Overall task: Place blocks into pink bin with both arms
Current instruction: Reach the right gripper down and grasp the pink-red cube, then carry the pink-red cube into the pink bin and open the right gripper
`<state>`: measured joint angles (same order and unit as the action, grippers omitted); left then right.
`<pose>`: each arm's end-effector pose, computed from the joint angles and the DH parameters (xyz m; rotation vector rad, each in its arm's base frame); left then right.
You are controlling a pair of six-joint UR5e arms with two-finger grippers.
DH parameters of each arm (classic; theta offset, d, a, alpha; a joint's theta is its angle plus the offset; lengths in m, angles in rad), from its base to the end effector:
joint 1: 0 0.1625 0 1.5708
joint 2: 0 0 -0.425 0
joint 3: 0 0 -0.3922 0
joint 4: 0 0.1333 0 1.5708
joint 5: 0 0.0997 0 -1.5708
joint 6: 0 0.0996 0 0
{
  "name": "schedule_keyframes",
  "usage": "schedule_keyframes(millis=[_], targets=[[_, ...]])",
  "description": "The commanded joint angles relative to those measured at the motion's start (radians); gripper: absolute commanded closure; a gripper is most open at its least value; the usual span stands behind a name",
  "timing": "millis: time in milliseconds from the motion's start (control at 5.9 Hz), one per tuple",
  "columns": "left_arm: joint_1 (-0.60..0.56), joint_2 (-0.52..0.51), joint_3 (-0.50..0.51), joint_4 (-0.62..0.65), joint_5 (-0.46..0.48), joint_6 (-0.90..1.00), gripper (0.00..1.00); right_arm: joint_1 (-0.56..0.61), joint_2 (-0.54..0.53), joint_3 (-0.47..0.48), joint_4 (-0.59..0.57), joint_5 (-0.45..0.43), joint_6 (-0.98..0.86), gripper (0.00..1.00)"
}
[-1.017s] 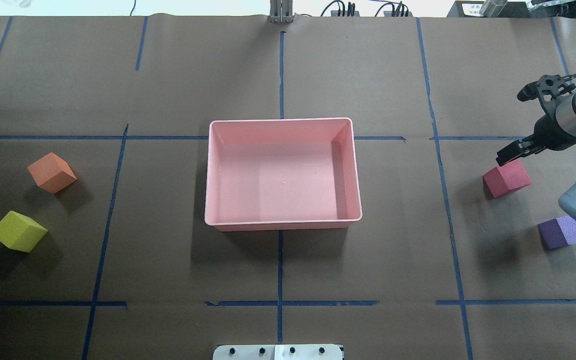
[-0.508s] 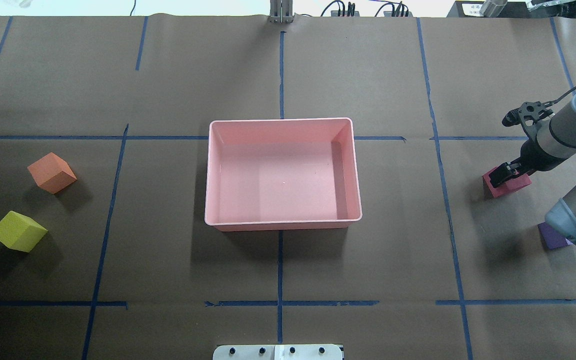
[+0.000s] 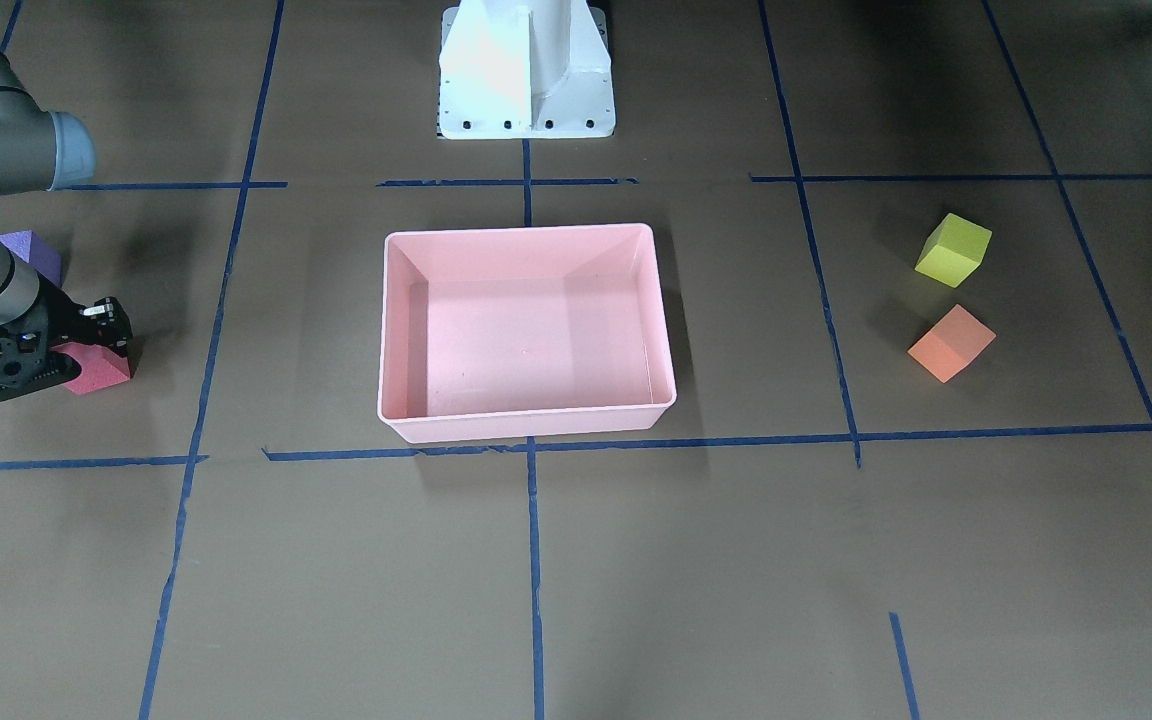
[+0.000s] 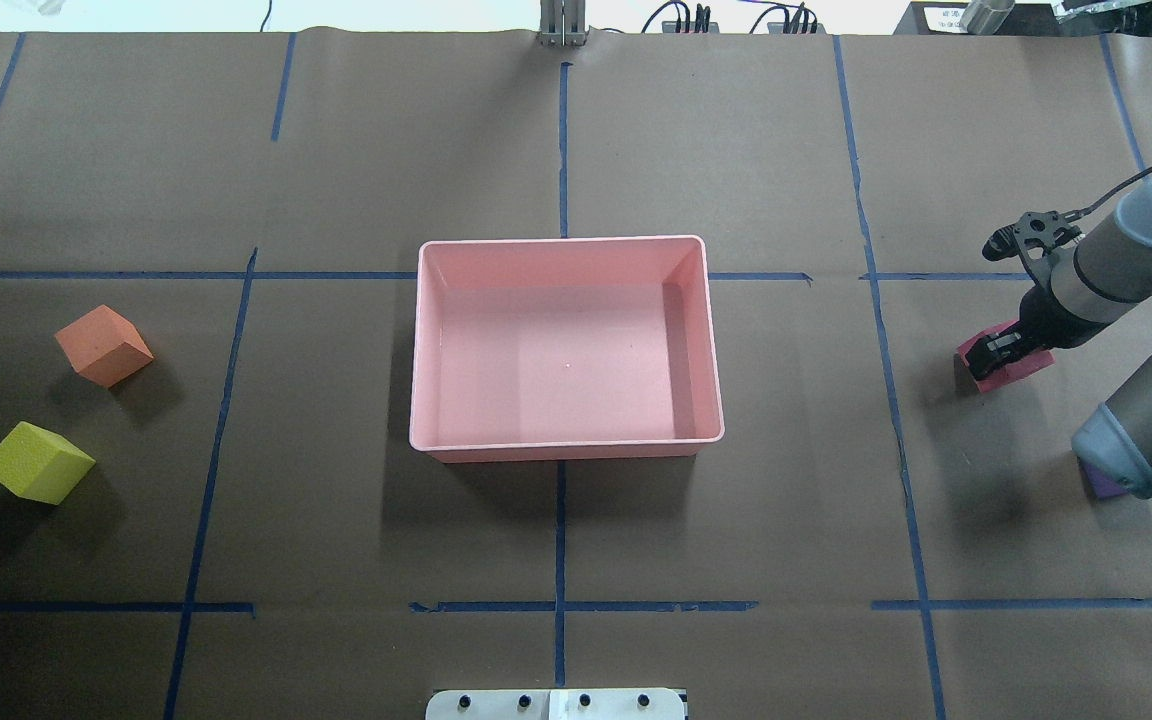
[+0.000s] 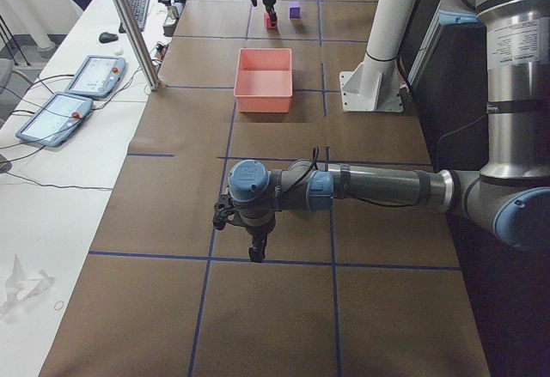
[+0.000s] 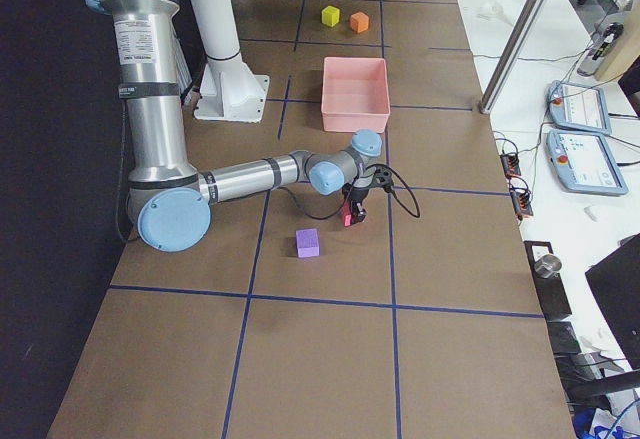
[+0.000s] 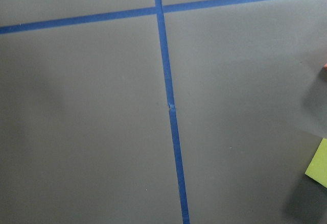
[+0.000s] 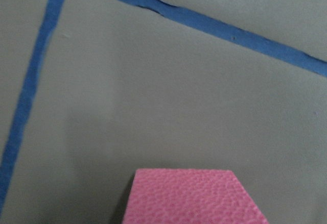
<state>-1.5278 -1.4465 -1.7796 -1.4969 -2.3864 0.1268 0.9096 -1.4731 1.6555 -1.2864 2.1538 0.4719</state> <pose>-0.0419 -0.4407 0.6183 0.0442 0.8154 0.1646 -0.2780 -0.4851 0.5437 0.0757 -0.7288 -0.3168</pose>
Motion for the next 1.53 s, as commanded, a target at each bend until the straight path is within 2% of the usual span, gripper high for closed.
schedule_keyframes(millis=[0,339,508,678,847,1017,1186,1356], targets=[[0.0,-0.087,-0.038,-0.005,0.003,-0.006,0.0,-0.001,0.104,0.07,-0.022,0.003,0.188,0.86],[0.001,-0.1,-0.044,-0.016,-0.007,-0.007,0.0,-0.076,0.379,0.069,-0.207,-0.002,0.47,0.84],[0.005,-0.101,-0.046,-0.037,-0.007,-0.025,0.0,-0.116,0.472,0.07,-0.267,-0.024,0.575,0.83],[0.053,-0.103,-0.047,-0.093,-0.005,-0.08,0.0,-0.191,0.575,0.066,-0.325,-0.079,0.731,0.83],[0.119,-0.097,-0.043,-0.194,-0.001,-0.149,0.0,-0.286,0.676,0.055,-0.412,-0.173,0.828,0.81],[0.202,-0.098,-0.044,-0.236,0.006,-0.242,0.0,-0.351,0.712,0.043,-0.43,-0.231,0.909,0.35],[0.275,-0.106,-0.04,-0.273,0.007,-0.347,0.0,-0.377,0.724,0.038,-0.43,-0.286,0.928,0.01],[0.323,-0.121,-0.026,-0.328,0.009,-0.387,0.0,-0.376,0.717,0.044,-0.43,-0.284,0.91,0.0]])
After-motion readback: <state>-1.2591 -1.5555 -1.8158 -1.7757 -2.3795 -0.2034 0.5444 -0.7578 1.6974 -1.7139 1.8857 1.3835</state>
